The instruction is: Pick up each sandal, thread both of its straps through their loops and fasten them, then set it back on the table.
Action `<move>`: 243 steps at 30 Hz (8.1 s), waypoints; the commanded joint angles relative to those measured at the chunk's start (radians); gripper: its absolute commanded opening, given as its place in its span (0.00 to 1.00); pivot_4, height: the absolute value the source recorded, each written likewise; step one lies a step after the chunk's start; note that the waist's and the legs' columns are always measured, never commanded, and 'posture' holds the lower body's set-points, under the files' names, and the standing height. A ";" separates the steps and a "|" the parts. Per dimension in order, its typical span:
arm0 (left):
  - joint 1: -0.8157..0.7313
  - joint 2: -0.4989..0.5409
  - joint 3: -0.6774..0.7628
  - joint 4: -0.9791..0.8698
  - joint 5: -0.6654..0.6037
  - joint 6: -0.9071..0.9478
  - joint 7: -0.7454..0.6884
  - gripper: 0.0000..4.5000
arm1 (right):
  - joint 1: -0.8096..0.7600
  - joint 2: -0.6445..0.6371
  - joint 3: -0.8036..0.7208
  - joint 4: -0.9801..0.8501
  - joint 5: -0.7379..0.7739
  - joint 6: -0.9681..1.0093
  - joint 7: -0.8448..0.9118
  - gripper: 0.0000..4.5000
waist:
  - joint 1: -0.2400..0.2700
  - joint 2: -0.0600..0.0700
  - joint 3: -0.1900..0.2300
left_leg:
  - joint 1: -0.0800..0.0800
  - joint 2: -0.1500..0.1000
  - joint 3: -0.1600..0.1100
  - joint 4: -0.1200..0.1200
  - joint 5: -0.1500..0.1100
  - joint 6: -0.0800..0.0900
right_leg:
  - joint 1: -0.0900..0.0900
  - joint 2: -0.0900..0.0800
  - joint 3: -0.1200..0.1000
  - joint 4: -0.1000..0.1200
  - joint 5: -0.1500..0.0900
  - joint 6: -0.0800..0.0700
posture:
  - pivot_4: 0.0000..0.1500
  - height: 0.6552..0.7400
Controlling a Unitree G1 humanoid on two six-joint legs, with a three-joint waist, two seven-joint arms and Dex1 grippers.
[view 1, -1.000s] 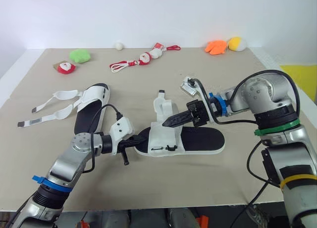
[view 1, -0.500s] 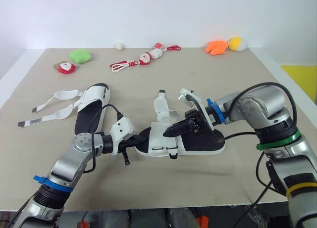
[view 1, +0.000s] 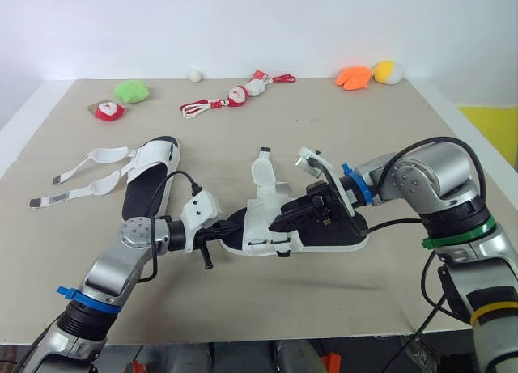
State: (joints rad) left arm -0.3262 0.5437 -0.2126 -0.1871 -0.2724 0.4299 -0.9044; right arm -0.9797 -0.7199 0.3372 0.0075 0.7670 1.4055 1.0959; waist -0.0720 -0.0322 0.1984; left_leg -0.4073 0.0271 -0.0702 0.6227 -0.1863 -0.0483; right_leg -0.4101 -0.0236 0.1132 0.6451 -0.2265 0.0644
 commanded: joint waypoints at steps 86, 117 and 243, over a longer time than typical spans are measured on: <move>0.045 -0.001 -0.050 0.004 0.028 0.034 -0.002 0.00 | 0.755 -0.279 -0.108 -0.534 -0.083 -0.507 -0.004 0.01 | 0.023 -0.001 -0.002 | 0.001 0.001 0.000 -0.001 -0.003 -0.005 | 0.000 0.000 -0.001 -0.001 -0.005 0.000 | 1.00 1.00; 0.056 -0.023 -0.067 0.009 0.029 0.027 0.004 0.00 | 0.482 -0.136 -0.194 0.560 -0.977 -3.005 -0.030 0.99 | -0.003 -0.014 -0.013 | 0.016 0.001 0.008 0.010 -0.003 -0.005 | 0.018 -0.004 0.002 -0.003 -0.005 -0.002 | 1.00 1.00; 0.038 -0.043 -0.063 0.019 0.044 0.026 0.009 0.00 | -0.042 0.191 -0.063 0.397 -0.325 -0.252 -0.331 0.52 | 0.021 0.000 -0.017 | 0.004 -0.001 0.008 0.001 -0.004 -0.004 | 0.002 0.001 0.010 -0.001 -0.004 0.001 | 1.00 1.00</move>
State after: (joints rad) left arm -0.3074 0.4946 -0.2450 -0.2044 -0.2529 0.4313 -0.9010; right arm -1.0377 -0.5238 0.2552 0.4126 0.4820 1.1596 0.7654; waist -0.0505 -0.0318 0.1816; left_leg -0.4038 0.0265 -0.0619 0.6236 -0.1902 -0.0523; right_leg -0.4078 -0.0228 0.1234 0.6439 -0.2301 0.0656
